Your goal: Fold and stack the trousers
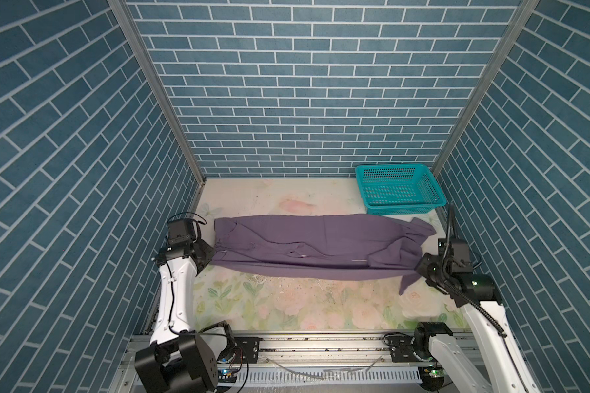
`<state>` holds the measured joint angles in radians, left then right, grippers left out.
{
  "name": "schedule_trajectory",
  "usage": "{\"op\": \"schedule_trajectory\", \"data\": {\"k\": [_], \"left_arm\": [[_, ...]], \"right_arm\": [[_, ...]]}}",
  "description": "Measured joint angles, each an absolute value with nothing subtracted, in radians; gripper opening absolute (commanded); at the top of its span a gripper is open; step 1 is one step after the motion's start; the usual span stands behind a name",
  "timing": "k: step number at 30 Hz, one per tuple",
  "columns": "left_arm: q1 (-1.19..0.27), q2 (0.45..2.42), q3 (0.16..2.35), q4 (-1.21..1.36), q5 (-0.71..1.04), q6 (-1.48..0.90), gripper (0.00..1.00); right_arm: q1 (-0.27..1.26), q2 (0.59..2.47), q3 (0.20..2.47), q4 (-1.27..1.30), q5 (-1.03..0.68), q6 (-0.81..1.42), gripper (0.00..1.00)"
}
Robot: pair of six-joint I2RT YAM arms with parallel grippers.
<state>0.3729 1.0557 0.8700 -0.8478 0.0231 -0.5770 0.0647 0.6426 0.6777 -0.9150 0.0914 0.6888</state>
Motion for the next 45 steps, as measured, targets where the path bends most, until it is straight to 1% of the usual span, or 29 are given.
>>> {"op": "schedule_trajectory", "data": {"k": [1,2,3,4,5,6,7,11,12,13,15,17,18,19,20,21,23,24,25,26,28,30,34,36,39,41,44,45], "left_arm": [[0.389,1.033,0.85,-0.861,0.019,-0.577,0.0],[0.405,1.011,0.83,-0.873,0.015,-0.579,0.0],[0.424,0.989,0.811,-0.884,0.009,-0.579,0.0],[0.441,0.975,0.801,-0.89,0.005,-0.581,0.0],[0.464,0.96,0.79,-0.896,0.001,-0.585,0.0],[0.488,0.945,0.782,-0.901,-0.004,-0.588,0.0],[0.509,0.935,0.776,-0.905,-0.007,-0.591,0.0],[0.584,0.902,0.772,-0.915,-0.03,-0.612,0.0],[0.594,0.896,0.772,-0.915,-0.03,-0.617,0.05],[0.603,0.891,0.772,-0.915,-0.03,-0.62,0.13],[0.611,0.894,0.776,-0.912,-0.027,-0.622,0.32],[0.615,0.905,0.783,-0.9,-0.023,-0.628,0.46],[0.616,0.912,0.786,-0.894,-0.019,-0.621,0.5],[0.617,0.916,0.787,-0.886,-0.012,-0.621,0.5],[0.619,0.918,0.787,-0.878,-0.004,-0.619,0.5],[0.619,0.918,0.787,-0.87,0.005,-0.618,0.5],[0.621,0.918,0.787,-0.856,0.029,-0.614,0.49],[0.621,0.92,0.788,-0.847,0.05,-0.612,0.48],[0.622,0.922,0.788,-0.838,0.07,-0.609,0.48],[0.622,0.931,0.789,-0.825,0.097,-0.606,0.46],[0.622,0.957,0.789,-0.798,0.154,-0.604,0.43],[0.622,0.987,0.779,-0.753,0.225,-0.617,0.38],[0.599,0.981,0.686,-0.647,0.319,-0.681,0.38],[0.556,0.981,0.651,-0.629,0.336,-0.701,0.38],[0.5,0.982,0.624,-0.593,0.352,-0.719,0.39],[0.485,0.982,0.61,-0.57,0.358,-0.726,0.39],[0.479,0.984,0.593,-0.55,0.361,-0.73,0.39],[0.479,0.985,0.589,-0.547,0.36,-0.731,0.39]], "right_arm": [[0.065,0.607,0.636,-0.937,0.087,0.714,0.15],[0.065,0.574,0.602,-0.96,0.082,0.742,0.28],[0.065,0.546,0.577,-0.98,0.081,0.765,0.39],[0.065,0.523,0.565,-0.994,0.081,0.775,0.46],[0.064,0.512,0.56,-1.002,0.078,0.788,0.59],[0.065,0.516,0.56,-1.001,0.074,0.796,0.89],[0.064,0.531,0.56,-0.994,0.068,0.791,0.98],[0.065,0.688,0.582,-0.966,0.044,0.756,0.98],[0.065,0.735,0.593,-0.952,0.037,0.748,0.98],[0.064,0.768,0.601,-0.941,0.036,0.741,0.98],[0.064,0.83,0.613,-0.909,0.036,0.728,0.99],[0.062,0.863,0.624,-0.888,0.046,0.725,0.99],[0.058,0.885,0.635,-0.876,0.053,0.723,0.97],[0.049,0.901,0.645,-0.867,0.057,0.717,0.92],[0.031,0.922,0.658,-0.852,0.056,0.709,0.82],[0.004,0.942,0.669,-0.838,0.049,0.696,0.67],[-0.065,0.982,0.689,-0.807,0.03,0.673,0.17],[-0.102,1.007,0.699,-0.791,0.021,0.668,0.06],[-0.128,1.03,0.709,-0.781,0.014,0.664,0.04],[-0.154,1.059,0.72,-0.771,0.007,0.661,0.05],[-0.186,1.121,0.744,-0.752,-0.006,0.649,0.1],[-0.214,1.185,0.758,-0.719,-0.026,0.634,0.11],[-0.259,1.296,0.76,-0.669,-0.069,0.622,0.1],[-0.274,1.352,0.76,-0.648,-0.091,0.622,0.14],[-0.281,1.41,0.762,-0.624,-0.109,0.62,0.25],[-0.281,1.444,0.771,-0.618,-0.115,0.62,0.29],[-0.281,1.495,0.794,-0.603,-0.12,0.619,0.3],[-0.281,1.512,0.802,-0.596,-0.12,0.619,0.29]]}}
